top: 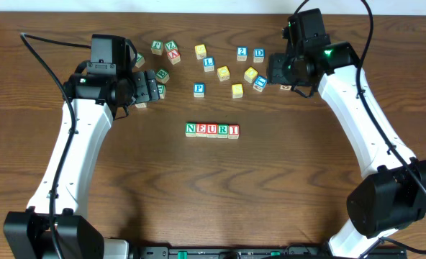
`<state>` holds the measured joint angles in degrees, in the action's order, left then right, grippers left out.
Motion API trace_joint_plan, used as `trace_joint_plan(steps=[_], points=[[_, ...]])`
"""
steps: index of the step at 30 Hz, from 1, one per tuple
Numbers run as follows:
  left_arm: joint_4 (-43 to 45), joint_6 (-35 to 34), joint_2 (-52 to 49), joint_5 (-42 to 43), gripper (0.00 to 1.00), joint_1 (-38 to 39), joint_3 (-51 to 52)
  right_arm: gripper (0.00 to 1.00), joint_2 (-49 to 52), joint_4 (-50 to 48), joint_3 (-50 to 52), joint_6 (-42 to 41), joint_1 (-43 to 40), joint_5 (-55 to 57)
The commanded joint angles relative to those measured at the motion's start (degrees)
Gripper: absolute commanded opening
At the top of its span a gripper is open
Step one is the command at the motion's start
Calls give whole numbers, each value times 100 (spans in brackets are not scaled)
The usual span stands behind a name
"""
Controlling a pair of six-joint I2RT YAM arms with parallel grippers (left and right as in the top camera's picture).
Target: Spell out NEURIPS
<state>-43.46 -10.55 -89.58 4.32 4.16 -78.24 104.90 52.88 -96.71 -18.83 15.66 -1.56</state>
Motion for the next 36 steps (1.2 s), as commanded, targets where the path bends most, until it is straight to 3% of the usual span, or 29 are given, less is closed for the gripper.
trace_joint_plan(steps=[1, 24, 36], points=[[9, -31, -68, -31, 91, -24, -74, 58, 24, -22, -105, 114, 55, 166], [15, -28, -68, -33, 91, -24, -74, 59, 24, -66, -105, 175, 52, 162], [457, -26, -68, -31, 91, -24, -74, 62, 24, -35, -105, 177, 52, 162]])
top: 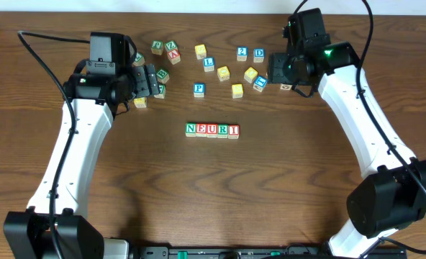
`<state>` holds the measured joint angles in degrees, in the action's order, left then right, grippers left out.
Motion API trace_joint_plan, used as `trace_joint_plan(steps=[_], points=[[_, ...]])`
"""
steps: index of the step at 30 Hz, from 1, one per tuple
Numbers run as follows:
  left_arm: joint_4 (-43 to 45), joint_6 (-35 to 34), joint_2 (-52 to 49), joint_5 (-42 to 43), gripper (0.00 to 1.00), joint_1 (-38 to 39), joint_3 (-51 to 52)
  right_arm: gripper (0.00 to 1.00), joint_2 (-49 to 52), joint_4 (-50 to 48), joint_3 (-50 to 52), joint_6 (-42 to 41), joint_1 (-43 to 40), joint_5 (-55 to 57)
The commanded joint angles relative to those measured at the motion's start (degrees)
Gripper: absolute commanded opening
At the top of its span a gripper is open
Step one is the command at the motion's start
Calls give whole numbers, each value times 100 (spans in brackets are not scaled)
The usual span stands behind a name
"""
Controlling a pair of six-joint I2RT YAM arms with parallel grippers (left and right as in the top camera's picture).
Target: Spell out NEURIPS
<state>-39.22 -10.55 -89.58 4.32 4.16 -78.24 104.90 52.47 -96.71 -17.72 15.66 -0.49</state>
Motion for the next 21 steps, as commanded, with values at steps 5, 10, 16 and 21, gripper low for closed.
trace_joint_plan(steps=[5, 10, 16, 21], points=[[37, 72, -68, 39, 91, -24, -76, 62, 24, 2, -105, 66, 52, 55], [9, 190, -68, 275, 91, -24, -240, 62, 24, 2, -105, 63, 52, 52], [-260, 195, -118, 275, 91, -24, -708, 62, 24, 20, -105, 63, 52, 52], [-898, 457, -509, 278, 91, 17, -1587, 63, 24, 15, -105, 63, 50, -9]])
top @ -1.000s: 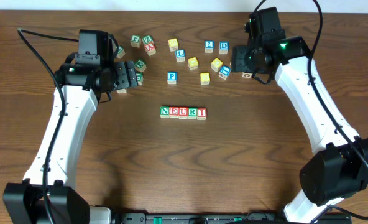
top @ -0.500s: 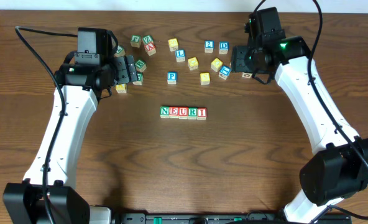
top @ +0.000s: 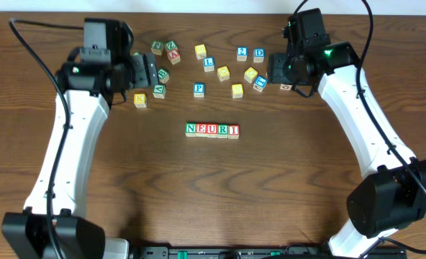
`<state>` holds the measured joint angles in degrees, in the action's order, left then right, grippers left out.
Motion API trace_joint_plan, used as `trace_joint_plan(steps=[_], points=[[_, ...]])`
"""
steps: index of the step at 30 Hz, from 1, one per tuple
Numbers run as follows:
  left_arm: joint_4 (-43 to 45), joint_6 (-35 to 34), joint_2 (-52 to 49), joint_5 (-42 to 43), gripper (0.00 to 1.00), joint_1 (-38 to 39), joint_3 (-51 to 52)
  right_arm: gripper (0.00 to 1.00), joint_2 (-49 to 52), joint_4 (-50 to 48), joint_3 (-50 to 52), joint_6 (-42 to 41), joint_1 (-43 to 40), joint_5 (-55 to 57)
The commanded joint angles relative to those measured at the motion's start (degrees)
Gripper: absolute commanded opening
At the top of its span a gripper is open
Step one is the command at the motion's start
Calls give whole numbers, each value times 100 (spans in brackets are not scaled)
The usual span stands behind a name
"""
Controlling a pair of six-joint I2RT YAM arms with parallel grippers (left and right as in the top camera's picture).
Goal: Spell out NEURIPS
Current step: 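Move the left gripper over the blue P block in the cluster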
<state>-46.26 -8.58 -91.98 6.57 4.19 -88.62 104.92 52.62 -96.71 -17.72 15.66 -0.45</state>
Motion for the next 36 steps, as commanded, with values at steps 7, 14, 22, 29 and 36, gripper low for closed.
trace_joint_plan(steps=[7, 14, 22, 29, 36], points=[[-999, 514, -1185, 44, 91, 256, -2033, 63, 22, 37, -105, 63, 50, -13], [-1010, 487, -1488, 46, 91, 457, -2210, 63, 22, 92, -105, 63, 20, 13], [-1010, 487, -1513, 46, 91, 479, -2140, 63, 39, 52, -105, 61, -57, 11], [-1005, 487, -1519, 46, 91, 479, -2050, 63, 208, 39, -105, 39, -57, -59], [-957, 404, -1530, 50, 91, 518, -2035, 63, 354, 46, -105, -7, -57, -164]])
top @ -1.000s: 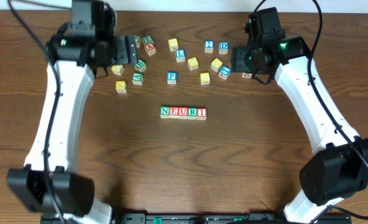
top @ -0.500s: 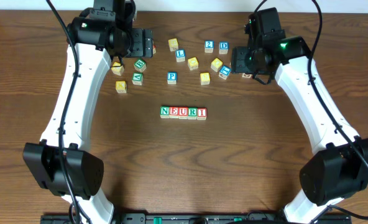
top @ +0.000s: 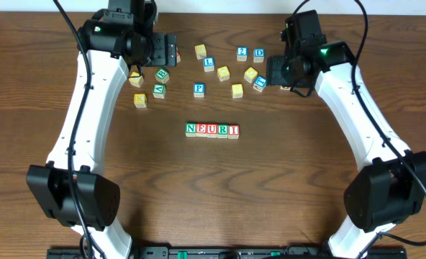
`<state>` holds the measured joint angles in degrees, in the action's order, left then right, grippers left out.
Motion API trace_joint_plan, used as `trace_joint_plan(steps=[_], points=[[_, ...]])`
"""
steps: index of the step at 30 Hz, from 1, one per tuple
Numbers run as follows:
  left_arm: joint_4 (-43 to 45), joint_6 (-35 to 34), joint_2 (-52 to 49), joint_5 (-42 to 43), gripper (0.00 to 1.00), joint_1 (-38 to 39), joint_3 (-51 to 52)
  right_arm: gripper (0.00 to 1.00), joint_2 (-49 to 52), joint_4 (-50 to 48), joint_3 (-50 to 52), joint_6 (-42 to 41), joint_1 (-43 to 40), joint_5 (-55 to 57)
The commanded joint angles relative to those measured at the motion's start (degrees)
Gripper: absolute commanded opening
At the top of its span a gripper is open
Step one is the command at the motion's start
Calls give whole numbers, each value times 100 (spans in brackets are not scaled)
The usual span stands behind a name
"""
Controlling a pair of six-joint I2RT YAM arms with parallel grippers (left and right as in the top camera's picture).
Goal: Spell out NEURIPS
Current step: 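Move the left gripper over the blue P block in the cluster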
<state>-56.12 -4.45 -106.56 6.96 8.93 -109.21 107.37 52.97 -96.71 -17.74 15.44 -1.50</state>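
Observation:
Five letter blocks form the row N E U R I at the table's middle. The blue P block lies by itself above the row's left end. I cannot make out an S block. My left gripper reaches over the far left blocks, its fingers apparently open around a red-lettered block that is partly hidden. My right gripper hovers at the right end of the loose blocks, beside a blue block, apparently open and empty.
Loose blocks are scattered along the back: yellow ones, a blue L, a blue 2, a blue D, green ones, and a yellow one at the left.
My left arm has swung back and to the right, from beside the green blocks to over the far left blocks by the red-lettered one. The right gripper has shifted only slightly.
The row N E U R I stood unchanged throughout. My left gripper was low among the left blocks, then a little further back each time, and is now at the far blocks. The right gripper stayed beside the blue block.

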Motion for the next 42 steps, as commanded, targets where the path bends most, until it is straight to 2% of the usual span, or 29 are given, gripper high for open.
trace_joint_plan(steps=[1, 19, 21, 24, 42], points=[[50, -72, -90, 11, 91, 63, 24, 63, 122, 11, -105, -2, -35, -59], [625, -667, -1749, -31, 90, 1097, 24, 66, 140, 201, -105, 35, -46, 101], [651, -841, -1867, -223, 88, 1154, 24, 67, 140, 219, -105, 72, -46, 101], [654, -944, -1954, -457, 86, 1204, 24, 67, 140, 229, -105, 72, -46, 103], [1108, -938, -2693, -511, 80, 1139, 24, 70, 140, 240, -105, 125, -46, 138]])
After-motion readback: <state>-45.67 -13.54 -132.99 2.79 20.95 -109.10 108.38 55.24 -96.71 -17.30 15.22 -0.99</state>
